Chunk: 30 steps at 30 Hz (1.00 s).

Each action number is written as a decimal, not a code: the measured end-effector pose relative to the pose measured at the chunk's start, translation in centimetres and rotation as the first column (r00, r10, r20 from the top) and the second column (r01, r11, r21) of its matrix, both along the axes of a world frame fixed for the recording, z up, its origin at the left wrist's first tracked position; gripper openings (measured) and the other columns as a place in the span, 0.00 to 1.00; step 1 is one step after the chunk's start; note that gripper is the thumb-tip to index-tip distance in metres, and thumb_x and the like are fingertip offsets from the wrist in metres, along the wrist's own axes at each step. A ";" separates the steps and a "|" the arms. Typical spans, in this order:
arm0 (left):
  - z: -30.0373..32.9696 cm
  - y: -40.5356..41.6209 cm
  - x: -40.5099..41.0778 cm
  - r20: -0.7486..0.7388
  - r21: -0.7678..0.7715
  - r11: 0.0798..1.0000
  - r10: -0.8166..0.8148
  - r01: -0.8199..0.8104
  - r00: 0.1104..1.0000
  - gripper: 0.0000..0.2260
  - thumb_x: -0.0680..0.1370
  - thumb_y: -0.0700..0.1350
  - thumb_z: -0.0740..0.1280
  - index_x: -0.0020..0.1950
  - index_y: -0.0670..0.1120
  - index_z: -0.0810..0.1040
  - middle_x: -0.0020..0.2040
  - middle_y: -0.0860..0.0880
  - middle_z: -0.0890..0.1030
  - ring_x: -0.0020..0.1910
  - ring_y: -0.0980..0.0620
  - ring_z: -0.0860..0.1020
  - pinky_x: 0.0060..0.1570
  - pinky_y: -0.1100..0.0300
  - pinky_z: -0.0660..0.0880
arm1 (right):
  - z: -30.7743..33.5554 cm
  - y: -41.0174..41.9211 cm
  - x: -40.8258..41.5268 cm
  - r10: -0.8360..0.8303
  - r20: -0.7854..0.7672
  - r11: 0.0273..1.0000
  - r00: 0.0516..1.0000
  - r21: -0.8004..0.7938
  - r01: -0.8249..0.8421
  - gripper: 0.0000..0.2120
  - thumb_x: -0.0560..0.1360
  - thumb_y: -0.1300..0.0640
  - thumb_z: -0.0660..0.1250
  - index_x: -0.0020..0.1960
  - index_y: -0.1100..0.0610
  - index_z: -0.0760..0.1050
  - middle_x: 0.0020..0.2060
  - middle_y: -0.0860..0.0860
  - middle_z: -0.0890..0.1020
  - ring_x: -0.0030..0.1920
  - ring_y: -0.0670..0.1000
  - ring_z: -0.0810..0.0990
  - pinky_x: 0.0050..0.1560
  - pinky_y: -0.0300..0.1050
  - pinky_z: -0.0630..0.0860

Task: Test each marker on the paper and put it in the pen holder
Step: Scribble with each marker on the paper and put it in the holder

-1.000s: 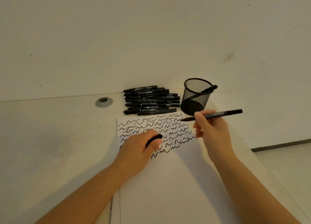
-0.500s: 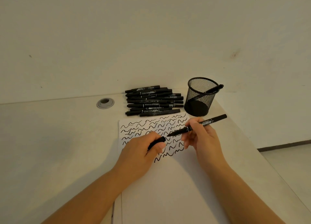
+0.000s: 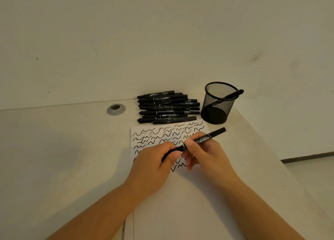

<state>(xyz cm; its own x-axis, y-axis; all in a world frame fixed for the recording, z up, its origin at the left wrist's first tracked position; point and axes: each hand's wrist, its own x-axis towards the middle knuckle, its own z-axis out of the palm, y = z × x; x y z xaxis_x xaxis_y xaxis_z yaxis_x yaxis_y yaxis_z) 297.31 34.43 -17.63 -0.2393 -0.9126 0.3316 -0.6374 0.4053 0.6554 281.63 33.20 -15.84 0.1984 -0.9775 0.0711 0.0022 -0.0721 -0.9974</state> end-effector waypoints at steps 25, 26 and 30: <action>0.9 -0.6 0.1 0.036 -0.031 0.999 0.033 -0.032 0.999 0.12 0.78 0.54 0.54 0.46 0.52 0.75 0.28 0.58 0.70 0.29 0.58 0.70 0.30 0.66 0.62 | -0.9 -0.4 0.6 -0.113 -0.139 0.991 0.984 -0.084 0.102 0.10 0.76 0.55 0.62 0.37 0.55 0.75 0.25 0.46 0.79 0.25 0.42 0.73 0.28 0.32 0.70; 1.0 -0.6 0.1 0.051 -0.033 0.998 0.051 -0.049 0.997 0.12 0.79 0.53 0.54 0.50 0.51 0.75 0.29 0.59 0.70 0.30 0.59 0.70 0.30 0.67 0.61 | -0.9 -0.5 0.5 -0.160 -0.178 0.985 0.971 -0.085 0.147 0.12 0.76 0.53 0.62 0.35 0.55 0.75 0.24 0.45 0.78 0.24 0.41 0.73 0.27 0.31 0.69; 1.3 -0.5 0.3 0.117 -0.007 0.993 0.114 -0.114 0.987 0.09 0.80 0.50 0.53 0.55 0.51 0.69 0.30 0.57 0.69 0.28 0.59 0.68 0.28 0.67 0.59 | -0.6 -0.2 0.2 -0.289 -0.229 0.952 0.930 -0.168 0.255 0.11 0.75 0.53 0.63 0.35 0.51 0.76 0.27 0.45 0.79 0.27 0.42 0.74 0.32 0.34 0.70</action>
<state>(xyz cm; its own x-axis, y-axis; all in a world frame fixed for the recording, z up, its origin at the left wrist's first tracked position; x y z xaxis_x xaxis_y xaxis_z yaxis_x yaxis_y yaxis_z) 297.59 33.93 -16.36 -0.1711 -0.9360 0.3076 -0.7514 0.3259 0.5737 281.78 32.98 -16.45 -0.0455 -0.9813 0.1870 -0.2820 -0.1670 -0.9448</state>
